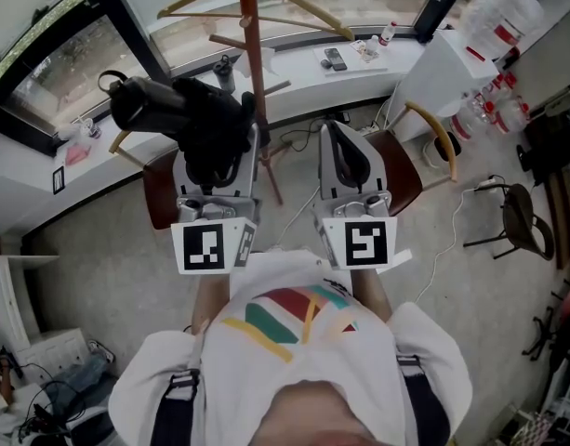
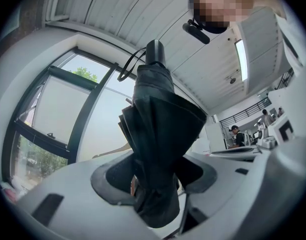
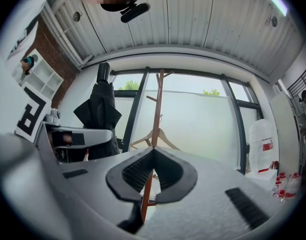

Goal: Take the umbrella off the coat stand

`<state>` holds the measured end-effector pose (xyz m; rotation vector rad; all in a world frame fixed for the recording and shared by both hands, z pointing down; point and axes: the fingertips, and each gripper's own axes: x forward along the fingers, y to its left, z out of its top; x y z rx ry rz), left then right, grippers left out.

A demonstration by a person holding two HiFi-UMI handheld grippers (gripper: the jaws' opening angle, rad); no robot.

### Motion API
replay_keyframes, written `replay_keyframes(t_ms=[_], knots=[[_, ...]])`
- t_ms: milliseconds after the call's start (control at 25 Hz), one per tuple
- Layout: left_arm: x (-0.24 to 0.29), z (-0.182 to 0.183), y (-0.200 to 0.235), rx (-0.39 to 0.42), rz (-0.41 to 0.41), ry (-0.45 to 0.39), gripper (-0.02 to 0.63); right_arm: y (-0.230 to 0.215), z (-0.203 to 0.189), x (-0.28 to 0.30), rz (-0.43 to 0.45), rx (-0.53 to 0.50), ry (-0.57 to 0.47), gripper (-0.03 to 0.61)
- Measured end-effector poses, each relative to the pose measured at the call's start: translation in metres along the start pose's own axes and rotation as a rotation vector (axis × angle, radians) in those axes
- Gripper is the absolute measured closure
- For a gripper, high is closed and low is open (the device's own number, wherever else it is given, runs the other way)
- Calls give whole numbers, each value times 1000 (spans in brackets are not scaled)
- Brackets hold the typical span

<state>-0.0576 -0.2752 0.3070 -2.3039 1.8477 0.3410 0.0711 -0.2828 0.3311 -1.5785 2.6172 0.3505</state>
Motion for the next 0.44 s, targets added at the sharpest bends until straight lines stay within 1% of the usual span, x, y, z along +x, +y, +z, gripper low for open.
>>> replay_keyframes(t_ms=[120,240,440], knots=[[2,-2,-1,7,-3,3,377,-2,-3,1,-5,0,8,578],[3,-2,-1,3,-4,-4,377,-5,-9,0,-14,2,44,578],[3,-2,-1,-9,-6,-6,377,-5,-2,3,-7,-6,-11,578]])
